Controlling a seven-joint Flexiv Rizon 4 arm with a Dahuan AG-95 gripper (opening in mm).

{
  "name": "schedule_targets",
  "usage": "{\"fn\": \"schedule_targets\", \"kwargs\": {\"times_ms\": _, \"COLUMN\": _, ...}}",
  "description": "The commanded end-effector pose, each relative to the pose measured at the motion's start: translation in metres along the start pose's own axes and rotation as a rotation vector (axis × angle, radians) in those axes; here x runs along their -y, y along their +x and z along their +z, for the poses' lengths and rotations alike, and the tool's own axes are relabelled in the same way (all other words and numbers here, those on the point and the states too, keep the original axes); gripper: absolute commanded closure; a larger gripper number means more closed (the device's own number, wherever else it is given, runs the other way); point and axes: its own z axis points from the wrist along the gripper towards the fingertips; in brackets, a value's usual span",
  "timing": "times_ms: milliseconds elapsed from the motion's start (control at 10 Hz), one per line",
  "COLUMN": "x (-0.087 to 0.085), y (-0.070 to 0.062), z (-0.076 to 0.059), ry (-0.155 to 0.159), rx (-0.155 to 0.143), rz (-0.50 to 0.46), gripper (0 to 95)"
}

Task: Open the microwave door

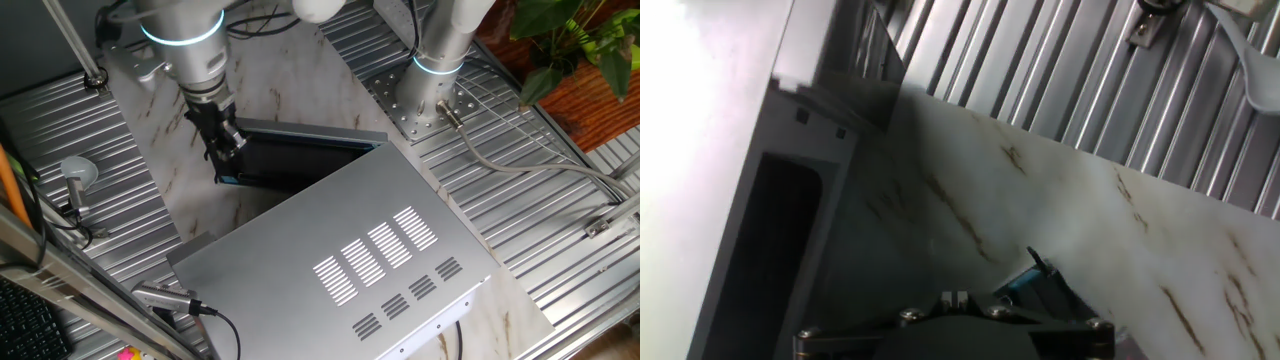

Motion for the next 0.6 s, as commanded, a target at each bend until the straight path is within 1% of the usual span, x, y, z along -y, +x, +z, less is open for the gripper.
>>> {"fn": "schedule_targets", "kwargs": {"times_ms": 100, "x": -0.0003, "y": 0.0002, "z": 0.0003, "ry": 0.004, "rx": -0.006, "rz": -0.015, "gripper": 95.0}}
{"fn": "schedule_targets", "kwargs": {"times_ms": 300, "x": -0.0003, "y": 0.0002, "z": 0.0003, "ry": 0.003, "rx": -0.007, "rz": -0.024, "gripper": 95.0}}
{"fn": "schedule_targets", "kwargs": {"times_ms": 400, "x": -0.0003, "y": 0.0002, "z": 0.0003, "ry": 0.003, "rx": -0.013, "rz": -0.032, "gripper": 95.0}}
{"fn": "schedule_targets", "kwargs": {"times_ms": 600, "x": -0.0003, "y": 0.0002, "z": 0.0003, "ry": 0.010, "rx": -0.017, "rz": -0.035, "gripper": 95.0}}
